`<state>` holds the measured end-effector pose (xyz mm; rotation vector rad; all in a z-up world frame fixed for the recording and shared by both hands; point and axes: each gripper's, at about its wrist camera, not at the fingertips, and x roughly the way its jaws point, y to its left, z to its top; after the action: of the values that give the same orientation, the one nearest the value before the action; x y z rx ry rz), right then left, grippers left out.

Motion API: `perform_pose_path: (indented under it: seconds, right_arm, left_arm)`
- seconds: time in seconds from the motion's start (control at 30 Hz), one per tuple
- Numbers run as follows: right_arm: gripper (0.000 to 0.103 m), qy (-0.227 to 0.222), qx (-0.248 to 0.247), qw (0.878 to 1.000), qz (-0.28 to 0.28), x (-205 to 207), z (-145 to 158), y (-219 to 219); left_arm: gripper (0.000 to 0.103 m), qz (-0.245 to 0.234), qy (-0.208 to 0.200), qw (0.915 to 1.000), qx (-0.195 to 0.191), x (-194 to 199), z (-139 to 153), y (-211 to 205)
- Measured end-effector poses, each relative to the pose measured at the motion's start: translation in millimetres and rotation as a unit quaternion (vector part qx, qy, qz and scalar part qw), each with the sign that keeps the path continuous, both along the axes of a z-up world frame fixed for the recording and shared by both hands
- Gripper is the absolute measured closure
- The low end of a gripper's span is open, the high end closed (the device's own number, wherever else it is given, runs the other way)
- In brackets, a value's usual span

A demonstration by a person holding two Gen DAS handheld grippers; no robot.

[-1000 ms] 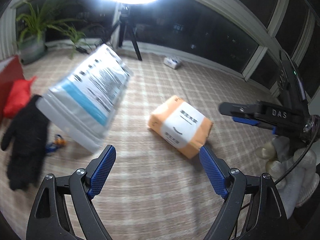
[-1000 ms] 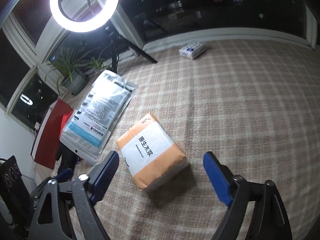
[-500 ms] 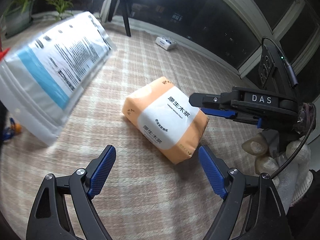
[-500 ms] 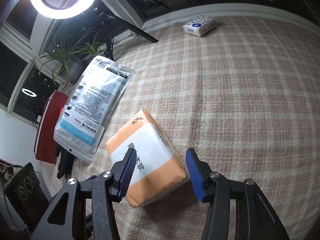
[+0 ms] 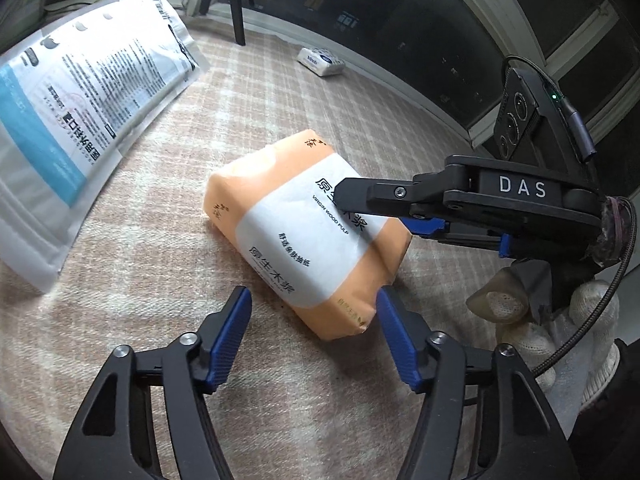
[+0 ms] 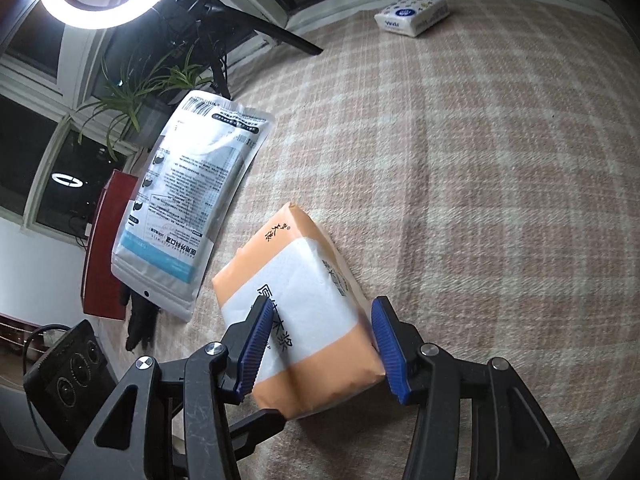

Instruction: Organize soft objects

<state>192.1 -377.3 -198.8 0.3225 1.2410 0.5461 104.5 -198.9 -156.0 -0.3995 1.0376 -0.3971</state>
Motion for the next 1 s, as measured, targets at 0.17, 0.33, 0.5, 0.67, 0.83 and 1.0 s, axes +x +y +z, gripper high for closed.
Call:
perform_pose_path:
  seconds: [0.17, 0.33, 0.5, 0.67, 0.83, 1.0]
  right_arm:
    - [0.062, 0.014, 0.014, 1.000, -0.001, -2.4, -1.8, 1.3]
    - [0.063, 0.018, 0.015, 1.000, -0.007, -11.5, -1.1, 2.1]
    - [0.063, 0.009, 0.020, 1.000, -0.019, -27.3, 8.1, 4.4]
    - [0.064, -0.004, 0.024, 0.999, -0.029, -44.0, 21.7, 11.1]
    - [0.064, -0.028, 0.033, 0.998, -0.035, -62.7, 47.2, 30.6]
    - [0.064, -0.060, 0.042, 0.997, -0.027, -78.2, 78.9, 68.5]
  left_arm:
    - [0.048, -0.009, 0.002, 0.9999, -0.009, 0.6, -1.6, -1.1]
    - [0.049, -0.017, -0.002, 0.9999, -0.002, 2.9, -0.3, -1.4]
    - [0.049, -0.027, -0.024, 0.9993, 0.010, -4.8, 13.7, 2.8]
    - [0.049, -0.039, -0.044, 0.9981, 0.017, -13.7, 27.9, 9.8]
    - [0.048, -0.047, -0.074, 0.9958, 0.025, -26.7, 48.8, 26.8]
    - [0.048, -0.039, -0.105, 0.9933, 0.028, -40.0, 74.3, 57.3]
